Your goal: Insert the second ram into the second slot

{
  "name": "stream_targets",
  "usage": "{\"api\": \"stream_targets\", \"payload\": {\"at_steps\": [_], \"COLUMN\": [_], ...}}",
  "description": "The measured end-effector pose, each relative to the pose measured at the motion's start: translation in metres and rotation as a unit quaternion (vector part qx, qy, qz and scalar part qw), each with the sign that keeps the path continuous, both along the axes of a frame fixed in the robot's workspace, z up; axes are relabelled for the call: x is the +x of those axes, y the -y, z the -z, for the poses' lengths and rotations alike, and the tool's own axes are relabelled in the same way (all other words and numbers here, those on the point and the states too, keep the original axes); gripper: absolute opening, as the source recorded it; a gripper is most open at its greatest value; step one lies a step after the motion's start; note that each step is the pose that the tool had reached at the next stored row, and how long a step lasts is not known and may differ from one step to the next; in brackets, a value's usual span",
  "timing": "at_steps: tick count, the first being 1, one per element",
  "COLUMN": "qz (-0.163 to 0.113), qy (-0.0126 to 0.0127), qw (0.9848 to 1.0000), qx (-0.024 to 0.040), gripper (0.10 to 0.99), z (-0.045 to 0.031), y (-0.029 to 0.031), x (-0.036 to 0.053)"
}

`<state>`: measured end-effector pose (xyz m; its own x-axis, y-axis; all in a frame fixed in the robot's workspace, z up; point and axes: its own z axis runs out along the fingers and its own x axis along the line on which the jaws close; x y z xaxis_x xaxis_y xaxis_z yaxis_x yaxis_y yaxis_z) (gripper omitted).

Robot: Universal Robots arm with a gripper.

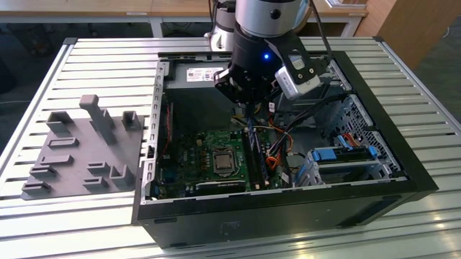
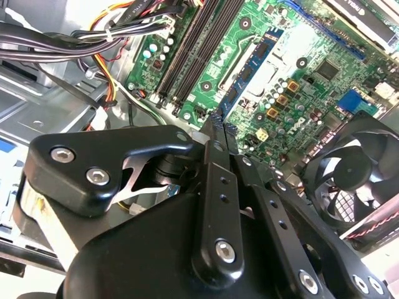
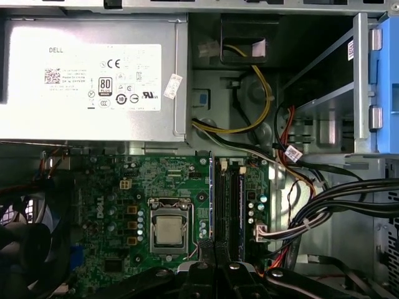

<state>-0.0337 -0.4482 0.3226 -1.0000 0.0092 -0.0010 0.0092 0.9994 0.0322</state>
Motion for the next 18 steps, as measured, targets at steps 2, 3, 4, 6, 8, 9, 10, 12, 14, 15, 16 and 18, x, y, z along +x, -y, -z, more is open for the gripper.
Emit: {"api": "stream_targets", "payload": {"at_steps": [2, 3, 4, 6, 8, 9, 10, 12, 14, 15, 16, 18], "qz": [0.000, 0.000, 0.000, 0.000, 0.000, 0.000, 0.000, 0.000, 0.000, 0.000, 0.000, 0.000], "qy": [0.0000, -0.0001, 0.0000, 0.0000, 0.0000, 0.0000, 0.0000, 0.0000, 0.0000, 0.0000, 0.0000, -0.0001], "qw": [1.0000, 1.0000, 1.0000, 1.0000, 1.0000, 1.0000, 1.0000, 1.0000, 1.0000, 1.0000, 1.0000, 1.0000], "qx": [0.0000, -0.0001, -0.0001, 0.0000, -0.0001, -0.0001, 0.0000, -0.0001, 0.0000, -0.0001, -0.0001, -0.0001], "gripper": [0.118, 0.118, 0.118, 0.118, 0.118, 0.118, 0.118, 0.118, 0.118, 0.118, 0.118, 0.118], "z": [0.0008, 0.0011, 0.0014, 0.0021, 0.0026, 0.0030, 0.0034, 0.0043, 0.0052, 0.0056, 0.0059, 0.0064], "y": [0.0000, 0.0000, 0.0000, 0.0000, 0.0000, 0.0000, 0.0000, 0.0000, 0.0000, 0.0000, 0.0000, 0.0000], "x": [0.0000, 0.0000, 0.0000, 0.0000, 0.0000, 0.0000, 0.0000, 0.0000, 0.0000, 0.0000, 0.0000, 0.0000]}}
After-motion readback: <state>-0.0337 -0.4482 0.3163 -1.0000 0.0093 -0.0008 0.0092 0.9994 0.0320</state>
